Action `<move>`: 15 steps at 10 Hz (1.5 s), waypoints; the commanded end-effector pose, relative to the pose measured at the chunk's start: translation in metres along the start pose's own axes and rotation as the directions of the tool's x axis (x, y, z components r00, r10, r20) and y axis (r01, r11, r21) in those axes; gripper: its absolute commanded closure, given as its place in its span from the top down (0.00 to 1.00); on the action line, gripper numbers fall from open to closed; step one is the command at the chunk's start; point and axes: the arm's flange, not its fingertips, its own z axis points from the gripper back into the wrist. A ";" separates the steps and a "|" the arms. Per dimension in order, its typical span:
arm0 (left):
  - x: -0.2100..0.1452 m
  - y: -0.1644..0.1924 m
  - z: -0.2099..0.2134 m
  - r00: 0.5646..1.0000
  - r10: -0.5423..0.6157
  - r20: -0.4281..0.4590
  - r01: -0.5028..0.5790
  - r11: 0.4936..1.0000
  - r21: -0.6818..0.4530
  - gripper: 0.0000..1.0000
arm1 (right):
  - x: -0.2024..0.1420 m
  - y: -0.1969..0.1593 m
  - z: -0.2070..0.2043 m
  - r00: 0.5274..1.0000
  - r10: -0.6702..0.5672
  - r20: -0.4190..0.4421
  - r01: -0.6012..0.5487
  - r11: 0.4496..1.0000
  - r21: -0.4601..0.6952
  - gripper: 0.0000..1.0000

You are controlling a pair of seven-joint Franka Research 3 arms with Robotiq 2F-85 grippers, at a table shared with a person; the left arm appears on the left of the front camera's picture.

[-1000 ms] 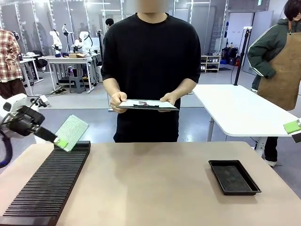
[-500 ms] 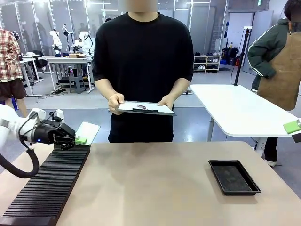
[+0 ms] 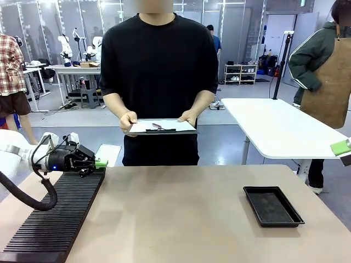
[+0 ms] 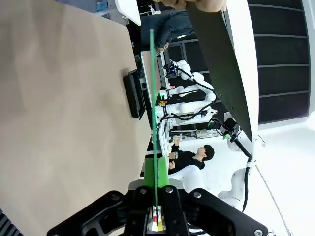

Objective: Inspect the PCB.
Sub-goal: Pick up the Blank PCB and present it to the human, then release the Blank PCB you were holding.

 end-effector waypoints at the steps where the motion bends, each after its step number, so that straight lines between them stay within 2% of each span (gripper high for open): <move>1: -0.002 0.003 0.001 1.000 0.025 -0.011 -0.025 1.000 0.015 0.03 | 0.000 0.001 0.000 1.000 0.002 0.000 -0.002 1.000 0.008 1.00; 15: -0.002 0.003 0.001 1.000 0.025 -0.011 -0.025 1.000 0.015 0.03 | 0.000 0.001 0.000 1.000 0.002 0.000 -0.002 1.000 0.008 1.00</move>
